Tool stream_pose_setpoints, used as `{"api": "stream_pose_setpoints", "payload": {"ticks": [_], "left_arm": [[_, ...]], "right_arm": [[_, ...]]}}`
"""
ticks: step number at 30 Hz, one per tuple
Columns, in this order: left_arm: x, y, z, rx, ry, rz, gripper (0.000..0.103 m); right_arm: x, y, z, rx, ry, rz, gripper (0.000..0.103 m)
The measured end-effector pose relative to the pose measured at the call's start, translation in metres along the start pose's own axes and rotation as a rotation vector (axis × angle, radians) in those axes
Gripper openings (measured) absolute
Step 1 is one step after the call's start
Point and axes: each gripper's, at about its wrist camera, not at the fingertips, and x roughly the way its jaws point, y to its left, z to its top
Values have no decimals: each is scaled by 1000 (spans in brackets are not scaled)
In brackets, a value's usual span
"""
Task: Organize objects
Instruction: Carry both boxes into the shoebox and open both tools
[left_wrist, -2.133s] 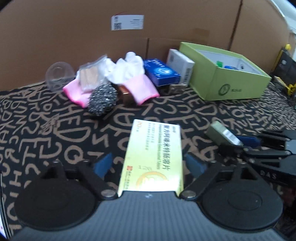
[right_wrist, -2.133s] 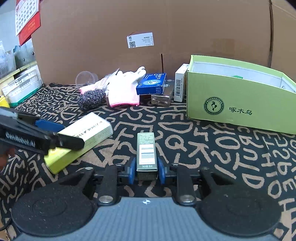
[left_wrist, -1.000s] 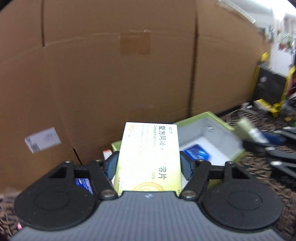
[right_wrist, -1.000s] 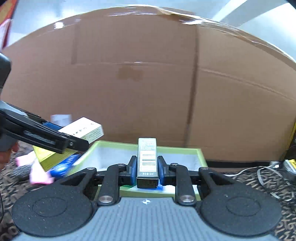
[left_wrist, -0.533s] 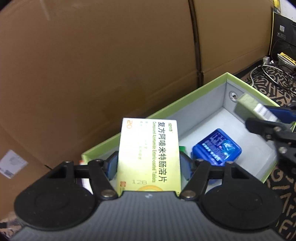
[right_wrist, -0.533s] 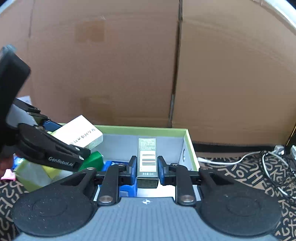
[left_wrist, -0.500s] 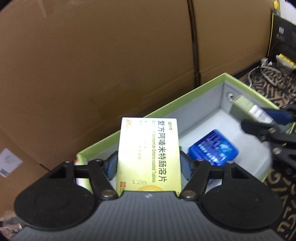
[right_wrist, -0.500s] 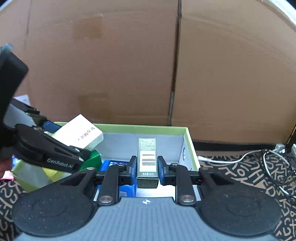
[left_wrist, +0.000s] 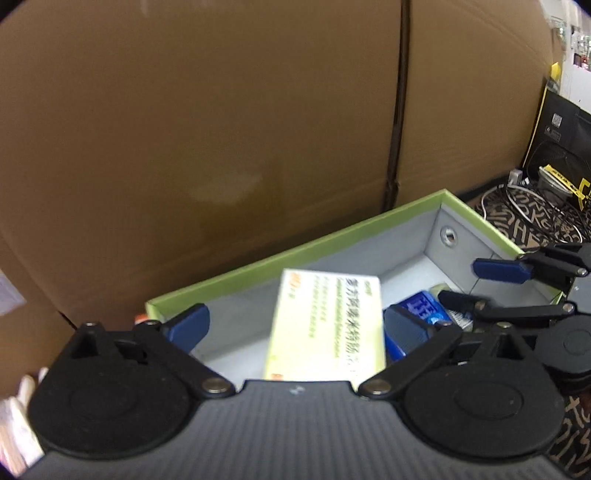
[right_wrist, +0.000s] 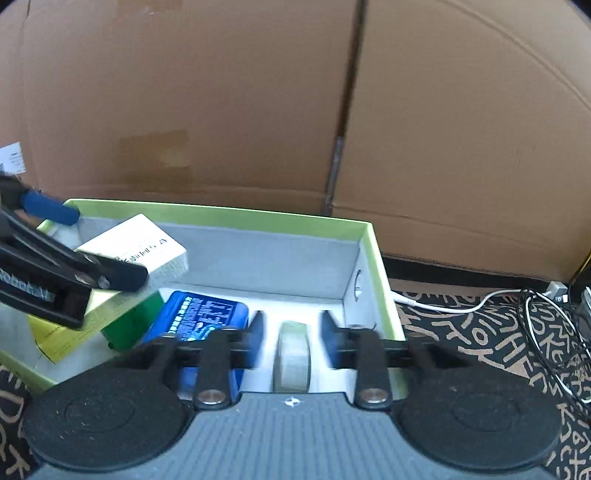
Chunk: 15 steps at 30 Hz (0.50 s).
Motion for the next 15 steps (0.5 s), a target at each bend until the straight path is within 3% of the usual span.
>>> {"api": "stream_pose_setpoints", "payload": {"ticks": [4,6,10,15], "left_arm": [[-19,2,-1,15,-28,-3,103],[-37,4,-5,-7,-52,-9,103],[-72,17,-24,-85,-98,-32,103],[-112,42,-61,-217,-113,-19,103]], "right_arm": [[-33,3,4,10,-90,-32,78],[-54,6,4,21,-125,-39,84],[-94,22,-10,6,-204,-5,87],[-89,56,-12,-82,-185,54,89]]}}
